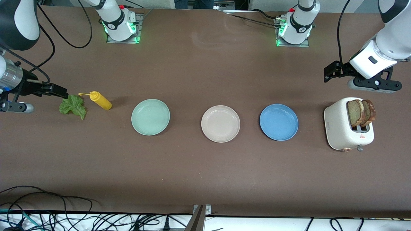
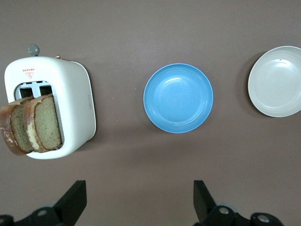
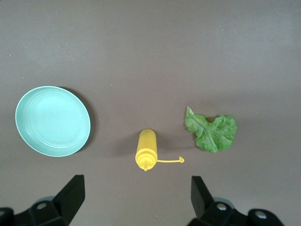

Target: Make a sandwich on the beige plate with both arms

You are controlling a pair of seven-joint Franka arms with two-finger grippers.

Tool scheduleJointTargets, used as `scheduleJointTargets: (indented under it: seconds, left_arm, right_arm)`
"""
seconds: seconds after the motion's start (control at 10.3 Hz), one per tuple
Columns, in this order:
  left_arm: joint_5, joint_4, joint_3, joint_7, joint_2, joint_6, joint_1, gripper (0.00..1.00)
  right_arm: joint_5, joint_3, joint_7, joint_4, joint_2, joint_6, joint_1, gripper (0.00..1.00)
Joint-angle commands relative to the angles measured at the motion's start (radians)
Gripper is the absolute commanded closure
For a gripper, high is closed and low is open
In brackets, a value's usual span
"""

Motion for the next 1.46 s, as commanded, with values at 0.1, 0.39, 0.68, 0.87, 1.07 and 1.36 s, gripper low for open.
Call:
scheduleJointTargets:
  seconds: [0.1,0.39,0.68,0.87,1.07,1.36]
  left_arm:
    - [0.027,0.026,-0.001,-0.001,0.012,-0.014,-0.005,0.00]
    - [0.027,0.026,-0.001,-0.001,0.014,-0.014,-0.005,0.00]
    - [0.027,0.027,-0.001,-0.001,0.014,-0.014,-0.005,0.00]
    - [0.027,0.026,-0.001,-0.001,0.014,-0.014,-0.005,0.00]
    - [0.027,0.026,-0.001,-0.001,0.012,-0.016,-0.003,0.00]
    - [0.027,0.026,-0.001,0.000,0.014,-0.016,-0.003,0.00]
  right_arm:
    - [0.019,-0.004,-0.011,0.025,0.008,-0.018,-0.014,0.00]
    - [0.019,-0.004,-0.014,0.025,0.012,-0.020,-0.028,0.00]
    - [0.017,-0.004,-0.013,0.022,0.012,-0.020,-0.033,0.00]
    - [0.017,-0.004,-0.014,0.021,0.012,-0.027,-0.033,0.00]
    - [0.017,-0.004,-0.013,0.022,0.012,-0.029,-0.033,0.00]
    - [0.017,-0.004,-0.014,0.022,0.012,-0.029,-0.034,0.00]
